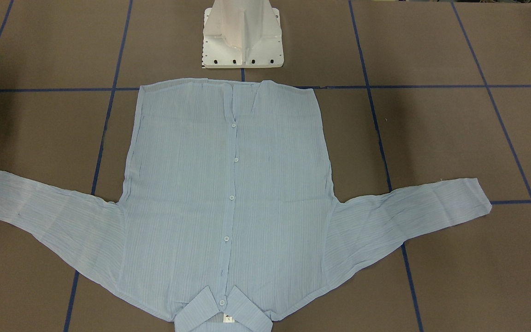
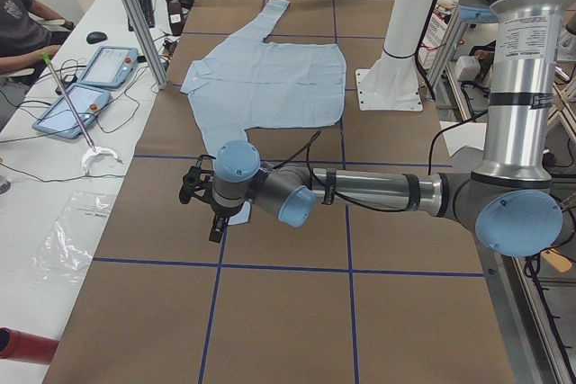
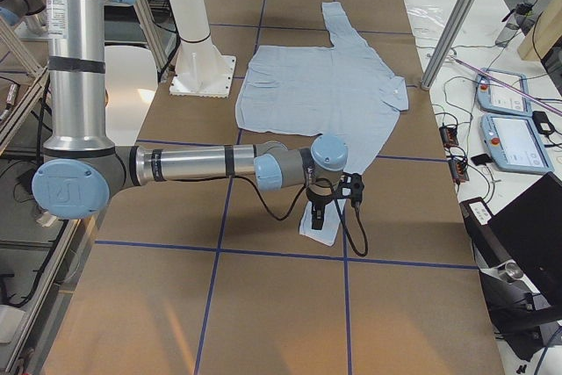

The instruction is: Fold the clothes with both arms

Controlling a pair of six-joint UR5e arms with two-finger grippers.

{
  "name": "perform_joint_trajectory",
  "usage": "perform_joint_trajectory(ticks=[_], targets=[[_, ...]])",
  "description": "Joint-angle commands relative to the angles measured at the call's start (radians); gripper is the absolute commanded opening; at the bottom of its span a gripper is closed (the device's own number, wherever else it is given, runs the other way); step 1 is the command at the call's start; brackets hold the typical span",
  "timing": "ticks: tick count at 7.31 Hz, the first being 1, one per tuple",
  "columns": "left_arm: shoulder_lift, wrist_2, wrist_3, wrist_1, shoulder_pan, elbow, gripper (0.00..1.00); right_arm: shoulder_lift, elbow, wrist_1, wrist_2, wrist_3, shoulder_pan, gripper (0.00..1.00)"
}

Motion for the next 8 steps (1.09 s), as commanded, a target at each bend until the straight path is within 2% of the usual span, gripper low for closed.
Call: perform_joint_trajectory(ticks=[1,6,8], targets=[[0.005,-0.013,-0.002,0.001,0.006,-0.021,1.00,0.007,0.005,0.000,0.002,-0.003,0.000,1.00],[0.051,-0.004,-0.012,-0.004,0.009,-0.049,1.00,0.013,-0.041,0.026,-0.035,-0.002,-0.009,1.00],[0.054,-0.002,-0.009,-0.005,0.009,-0.044,1.00,0.084,-0.160,0.105,-0.042,0.003,-0.015,1.00]])
